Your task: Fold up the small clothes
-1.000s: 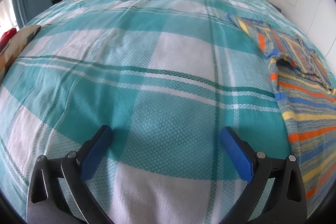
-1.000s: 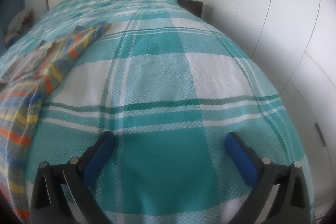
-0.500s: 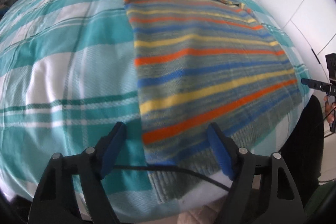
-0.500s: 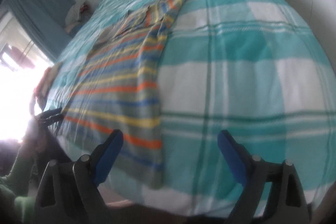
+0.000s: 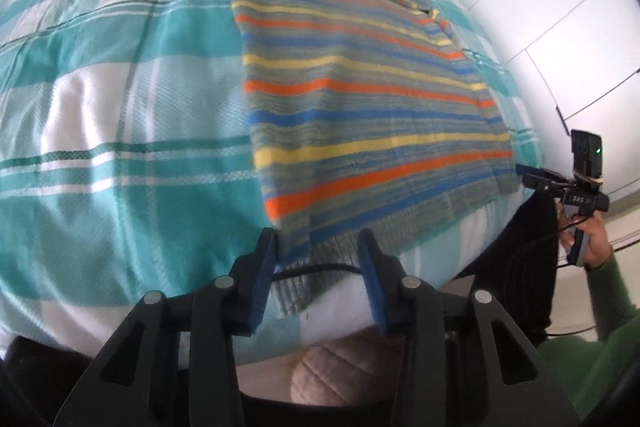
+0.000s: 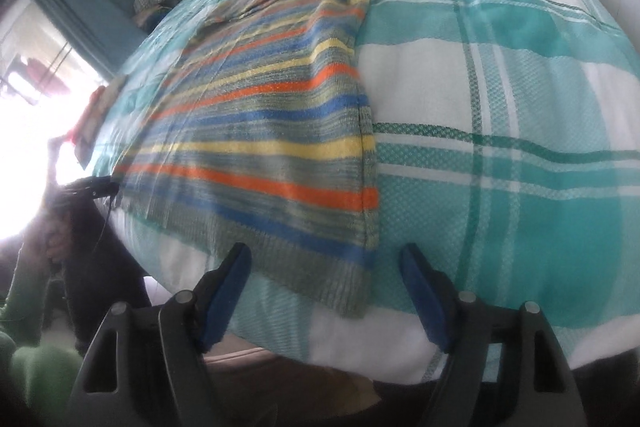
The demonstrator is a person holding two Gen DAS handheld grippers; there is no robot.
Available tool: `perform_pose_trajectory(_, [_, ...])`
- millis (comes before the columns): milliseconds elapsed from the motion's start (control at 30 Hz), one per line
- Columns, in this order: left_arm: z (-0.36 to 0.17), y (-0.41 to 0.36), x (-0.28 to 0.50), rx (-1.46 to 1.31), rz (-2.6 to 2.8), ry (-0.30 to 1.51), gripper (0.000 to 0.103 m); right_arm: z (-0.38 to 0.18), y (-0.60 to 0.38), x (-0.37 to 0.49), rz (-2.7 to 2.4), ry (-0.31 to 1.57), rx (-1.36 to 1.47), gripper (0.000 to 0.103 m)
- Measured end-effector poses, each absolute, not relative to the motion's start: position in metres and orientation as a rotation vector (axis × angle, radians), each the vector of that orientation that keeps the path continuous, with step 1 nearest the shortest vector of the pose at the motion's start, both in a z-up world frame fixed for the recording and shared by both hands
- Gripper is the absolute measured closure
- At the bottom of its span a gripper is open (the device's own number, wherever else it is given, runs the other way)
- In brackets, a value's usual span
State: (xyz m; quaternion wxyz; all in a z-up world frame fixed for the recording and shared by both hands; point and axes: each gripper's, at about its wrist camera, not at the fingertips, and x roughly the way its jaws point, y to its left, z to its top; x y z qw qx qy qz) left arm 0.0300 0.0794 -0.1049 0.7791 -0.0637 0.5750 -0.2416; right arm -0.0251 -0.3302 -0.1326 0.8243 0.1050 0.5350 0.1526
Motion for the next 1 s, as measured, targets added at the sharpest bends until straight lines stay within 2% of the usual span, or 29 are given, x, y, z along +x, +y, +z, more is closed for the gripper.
perform_pose_trajectory(133, [-0.053,0.107,0.013,0.007,-0.487,1.234,0.049,-0.118,-0.341,-0.036,0.327,1.123,0.244,0.027])
perform_pose_trajectory(167, [-0.038,0.112,0.008,0.058,-0.461,1.214,0.038,-0.114,-0.342,-0.037,0.323,1.120,0.245,0.027])
perform_pose_trajectory(200, [-0.027,0.119,0.006,0.077,-0.445,1.191,0.022,-0.111,-0.344,-0.036,0.318,1.115,0.243,0.027])
perform_pose_trajectory(233, [-0.019,0.122,0.008,0.068,-0.439,1.166,0.016,-0.109,-0.344,-0.035,0.317,1.107,0.238,0.027])
perform_pose_trajectory(267, [-0.017,0.122,0.011,0.042,-0.439,1.137,0.012,-0.108,-0.343,-0.034,0.318,1.099,0.232,0.027])
perform_pose_trajectory(333, [-0.034,0.110,0.020,0.005,-0.454,1.141,0.012,-0.108,-0.340,-0.027,0.320,1.089,0.215,0.026])
perform_pose_trajectory(367, [-0.051,0.100,0.024,0.006,-0.453,1.169,0.017,-0.110,-0.337,-0.023,0.317,1.085,0.213,0.026])
perform_pose_trajectory(400, [-0.069,0.089,0.030,0.013,-0.448,1.199,0.028,-0.112,-0.336,-0.019,0.319,1.083,0.219,0.026])
perform_pose_trajectory(433, [-0.088,0.079,0.032,0.023,-0.435,1.234,0.032,-0.115,-0.335,-0.017,0.322,1.089,0.229,0.026])
perform_pose_trajectory(500, [-0.124,0.065,0.036,0.045,-0.380,1.299,0.050,-0.120,-0.333,-0.016,0.315,1.111,0.231,0.026])
perform_pose_trajectory(567, [-0.141,0.057,0.033,0.049,-0.334,1.296,0.052,-0.120,-0.330,-0.021,0.308,1.115,0.201,0.026])
perform_pose_trajectory(633, [-0.138,0.052,0.028,0.040,-0.343,1.261,0.073,-0.122,-0.328,-0.024,0.299,1.117,0.186,0.026])
perform_pose_trajectory(667, [-0.136,0.051,0.027,0.017,-0.374,1.261,0.098,-0.125,-0.327,-0.025,0.295,1.123,0.193,0.026])
perform_pose_trajectory(700, [-0.135,0.050,0.027,-0.005,-0.400,1.265,0.098,-0.130,-0.325,-0.023,0.292,1.140,0.201,0.029])
perform_pose_trajectory(800, [-0.122,0.056,0.030,-0.059,-0.443,1.240,0.099,-0.145,-0.313,-0.019,0.264,1.215,0.150,0.097])
perform_pose_trajectory(1000, [-0.077,0.106,0.085,-0.397,-0.503,1.047,0.099,-0.097,-0.340,0.012,0.293,1.058,0.338,0.097])
